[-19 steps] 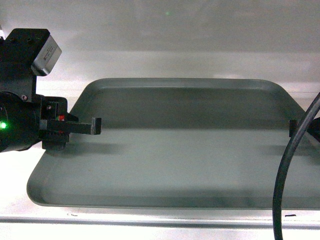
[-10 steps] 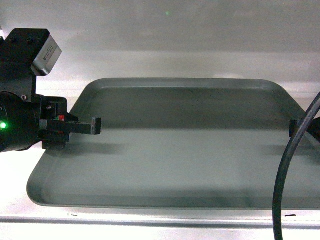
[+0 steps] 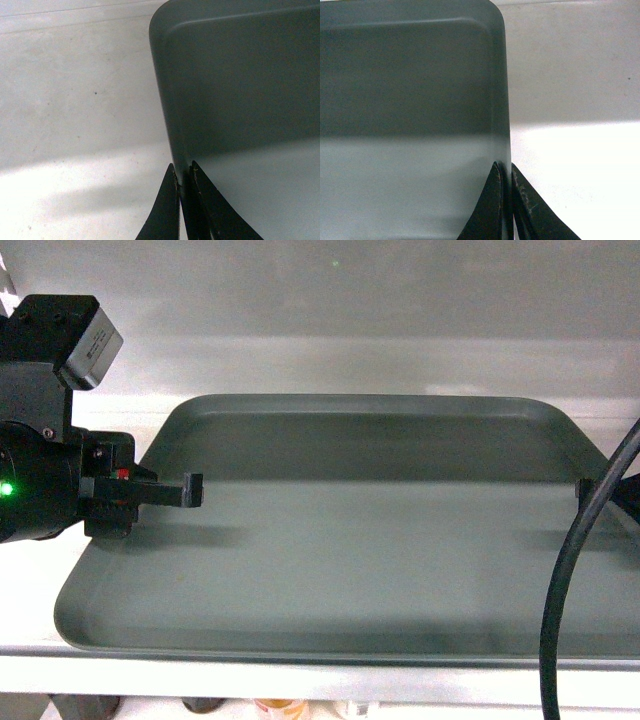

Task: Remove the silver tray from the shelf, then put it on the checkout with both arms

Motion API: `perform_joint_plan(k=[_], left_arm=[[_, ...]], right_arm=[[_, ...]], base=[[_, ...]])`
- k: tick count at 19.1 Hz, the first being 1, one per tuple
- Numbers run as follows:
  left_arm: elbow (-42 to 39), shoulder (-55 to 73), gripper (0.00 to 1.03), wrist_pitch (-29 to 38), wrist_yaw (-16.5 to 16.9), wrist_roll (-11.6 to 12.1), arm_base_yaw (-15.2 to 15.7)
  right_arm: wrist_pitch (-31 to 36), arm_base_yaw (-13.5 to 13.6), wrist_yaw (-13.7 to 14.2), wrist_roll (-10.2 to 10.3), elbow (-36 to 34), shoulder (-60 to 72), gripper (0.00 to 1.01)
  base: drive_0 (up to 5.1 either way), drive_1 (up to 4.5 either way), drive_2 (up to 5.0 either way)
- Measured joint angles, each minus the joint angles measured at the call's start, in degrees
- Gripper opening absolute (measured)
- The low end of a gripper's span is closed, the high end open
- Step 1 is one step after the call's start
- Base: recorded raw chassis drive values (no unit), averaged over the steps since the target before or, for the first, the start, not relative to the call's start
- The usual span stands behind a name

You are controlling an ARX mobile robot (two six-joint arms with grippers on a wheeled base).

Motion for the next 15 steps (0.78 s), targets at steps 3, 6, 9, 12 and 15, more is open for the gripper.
perform_joint_plan(k=[3,6,9,12,15], left_arm=[[0.0,0.0,0.03,-0.15,-0.13,0.02,0.0],[0.0,0.02,0.03,0.04,-0.11,0.0,-0.11],[0.0,0.11,0.03,-0.02,-0.11,0.0,-0.17],[0.0,0.15,0.03,-0.09,-0.2,0.0,-0.09],[-0.02,0.2,0.03,0.07,-0.04,0.0,-0.11]], right_arm=[[-0.15,0.28,0.15,-0.02,-0.02,0.0,0.03],[0.02,0.28,0.17,0.0,-0.02,0.0,0.03],[-0.15,0.24,0.2,0.0,-0.02,-0.02,0.03],[0.15,0.31,0.31,-0.02,-0.09,-0.31,0.03],[-0.04,0.28,0.26,0.0,-0.17,-0.31,0.03]], base=[[0.0,-4.11,4.1],[0.1,-3.99,4.2],[0.1,-3.95,4.2],[0.1,-4.01,4.2],[0.1,-4.03,4.1]])
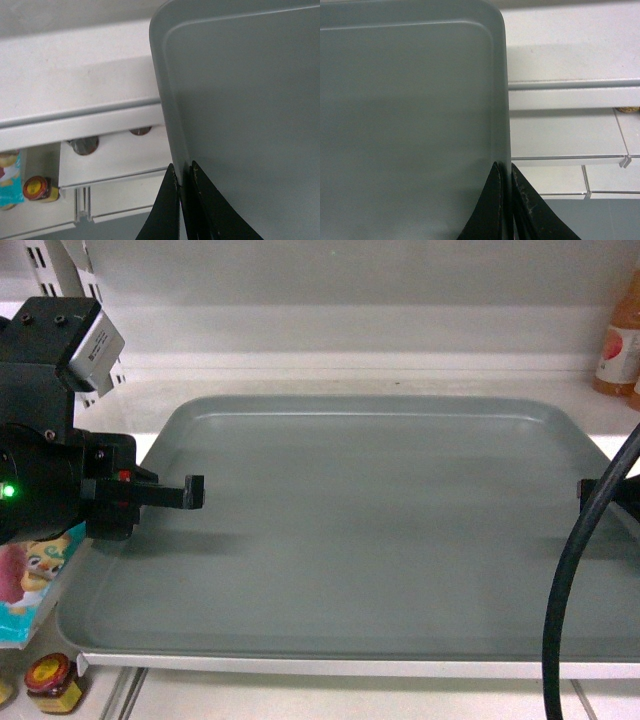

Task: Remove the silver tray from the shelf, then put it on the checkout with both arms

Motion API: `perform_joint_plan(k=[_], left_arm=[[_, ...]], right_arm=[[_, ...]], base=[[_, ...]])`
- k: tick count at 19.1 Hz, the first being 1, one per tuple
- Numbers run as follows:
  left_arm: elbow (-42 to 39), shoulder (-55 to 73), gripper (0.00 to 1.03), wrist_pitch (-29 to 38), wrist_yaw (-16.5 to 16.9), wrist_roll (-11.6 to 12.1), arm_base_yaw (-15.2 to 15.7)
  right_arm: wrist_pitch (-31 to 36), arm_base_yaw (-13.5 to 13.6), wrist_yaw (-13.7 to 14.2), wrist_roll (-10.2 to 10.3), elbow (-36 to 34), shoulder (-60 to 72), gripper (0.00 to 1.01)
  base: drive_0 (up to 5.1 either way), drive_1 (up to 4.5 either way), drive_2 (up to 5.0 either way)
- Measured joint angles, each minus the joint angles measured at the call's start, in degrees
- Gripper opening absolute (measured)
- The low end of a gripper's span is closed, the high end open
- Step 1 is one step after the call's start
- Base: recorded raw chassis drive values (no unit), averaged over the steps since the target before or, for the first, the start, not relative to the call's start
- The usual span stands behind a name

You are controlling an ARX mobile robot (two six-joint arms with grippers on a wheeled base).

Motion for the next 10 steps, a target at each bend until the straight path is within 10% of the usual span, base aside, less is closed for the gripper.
perform_joint_plan(k=[10], left_arm=[[0.0,-0.04,0.03,-0.11,-0.2,0.02,-0.09]], right_arm=[[0.0,0.02,0.11,-0.02,-0.04,-0.04,0.03]], base=[[0.0,-4.11,4.1]])
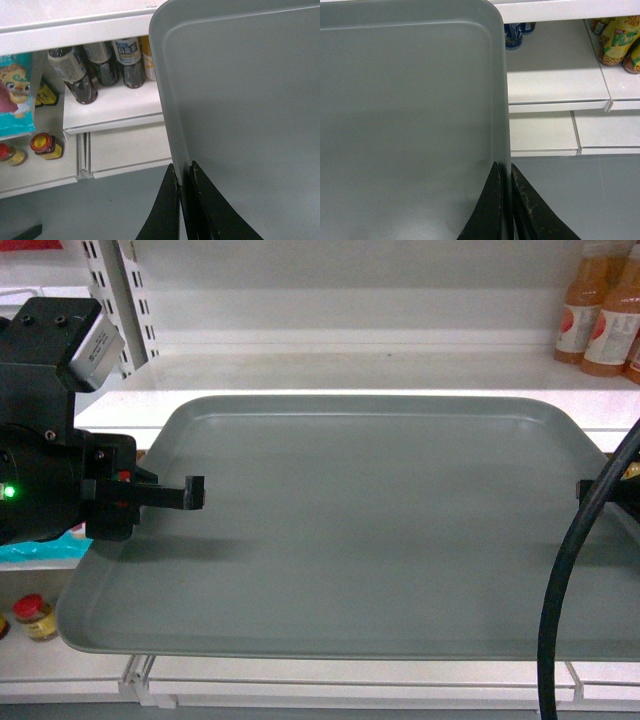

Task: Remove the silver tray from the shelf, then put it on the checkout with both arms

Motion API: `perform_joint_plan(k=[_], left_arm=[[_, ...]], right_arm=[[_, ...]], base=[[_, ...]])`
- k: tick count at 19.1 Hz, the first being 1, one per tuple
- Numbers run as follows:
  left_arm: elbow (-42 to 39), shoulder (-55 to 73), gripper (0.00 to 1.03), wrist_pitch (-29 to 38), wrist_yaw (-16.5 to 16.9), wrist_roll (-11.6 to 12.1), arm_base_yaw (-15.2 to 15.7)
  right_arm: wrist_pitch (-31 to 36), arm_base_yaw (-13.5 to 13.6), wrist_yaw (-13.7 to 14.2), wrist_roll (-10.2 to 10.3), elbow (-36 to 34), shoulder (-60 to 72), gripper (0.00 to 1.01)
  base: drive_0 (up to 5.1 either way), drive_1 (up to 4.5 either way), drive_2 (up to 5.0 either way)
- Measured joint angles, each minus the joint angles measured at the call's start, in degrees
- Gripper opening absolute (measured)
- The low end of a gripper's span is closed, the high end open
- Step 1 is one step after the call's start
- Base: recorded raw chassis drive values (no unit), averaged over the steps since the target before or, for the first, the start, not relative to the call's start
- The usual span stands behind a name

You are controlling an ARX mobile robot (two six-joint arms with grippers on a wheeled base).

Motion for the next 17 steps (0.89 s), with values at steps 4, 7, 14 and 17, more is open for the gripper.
perform_joint_plan(k=[4,7,14,17], left_arm=[[0.0,0.0,0.03,0.04,0.0,0.0,-0.07],[0.0,0.0,0.03,0.04,-0.07,0.0,0.0],[0.0,0.07,0.03,-0.15,0.04,0.0,0.04],[0.0,0.07,0.03,0.22,0.04,0.0,-0.09]], right_arm=[[0.09,0.0,0.0,0.0,0.0,-0.02,0.03],[0.28,0.0,0.0,0.0,0.0,-0.02,0.03],[-0.22,0.0,0.04,0.0,0.0,-0.02,0.03],[0.22,-0.02,-0.02,0.0,0.0,-0.02,0.03]], base=[[0.1,-4.03,4.2],[0.1,-4.03,4.2],[0.1,-4.04,4.2],[0.0,-4.08,4.1]])
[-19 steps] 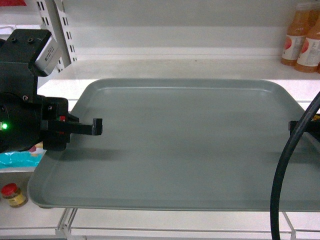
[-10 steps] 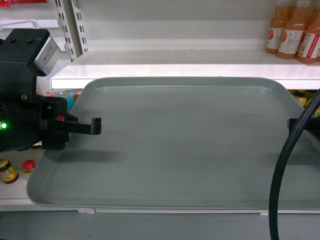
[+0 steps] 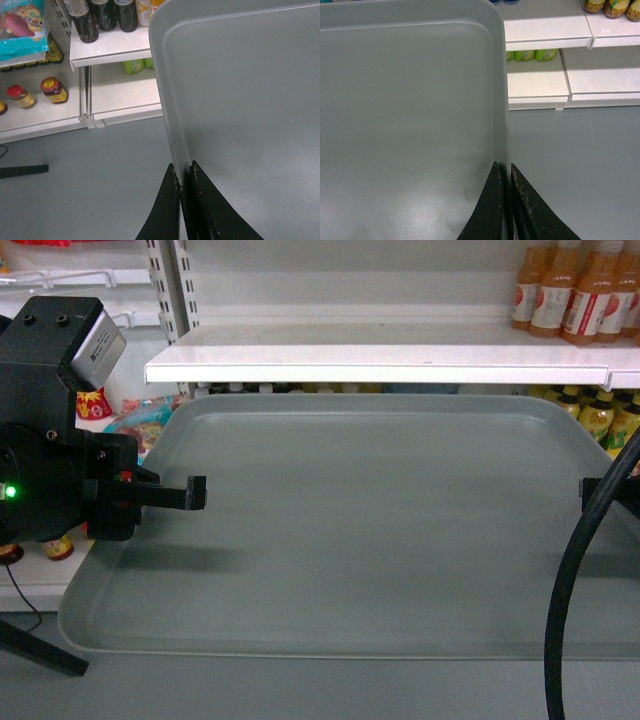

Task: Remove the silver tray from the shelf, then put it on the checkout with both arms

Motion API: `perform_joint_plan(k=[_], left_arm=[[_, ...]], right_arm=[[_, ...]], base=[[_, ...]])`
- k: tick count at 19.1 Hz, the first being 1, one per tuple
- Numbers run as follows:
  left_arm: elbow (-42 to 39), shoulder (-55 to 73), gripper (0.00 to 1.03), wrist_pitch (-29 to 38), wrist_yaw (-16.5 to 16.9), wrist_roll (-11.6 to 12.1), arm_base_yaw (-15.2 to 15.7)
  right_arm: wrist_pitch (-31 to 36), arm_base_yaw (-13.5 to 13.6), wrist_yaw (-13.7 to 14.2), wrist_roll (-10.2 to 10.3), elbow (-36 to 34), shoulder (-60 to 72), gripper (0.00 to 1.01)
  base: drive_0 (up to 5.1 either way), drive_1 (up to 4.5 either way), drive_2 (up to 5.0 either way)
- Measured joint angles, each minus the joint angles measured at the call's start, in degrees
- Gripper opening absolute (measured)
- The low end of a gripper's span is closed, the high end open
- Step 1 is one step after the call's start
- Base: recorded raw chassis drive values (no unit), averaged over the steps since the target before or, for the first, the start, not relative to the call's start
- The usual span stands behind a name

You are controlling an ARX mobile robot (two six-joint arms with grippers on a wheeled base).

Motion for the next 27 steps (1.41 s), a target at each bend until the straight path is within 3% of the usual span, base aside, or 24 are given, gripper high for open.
perform_joint_plan(k=[27], left_arm=[[0.0,0.07,0.03,-0.44,-0.04,0.37,0.13]], right_arm=[[-0.63,0.02,0.04,0.0,-0.02,-0.09,0.03]], base=[[0.1,-4.04,4.2]])
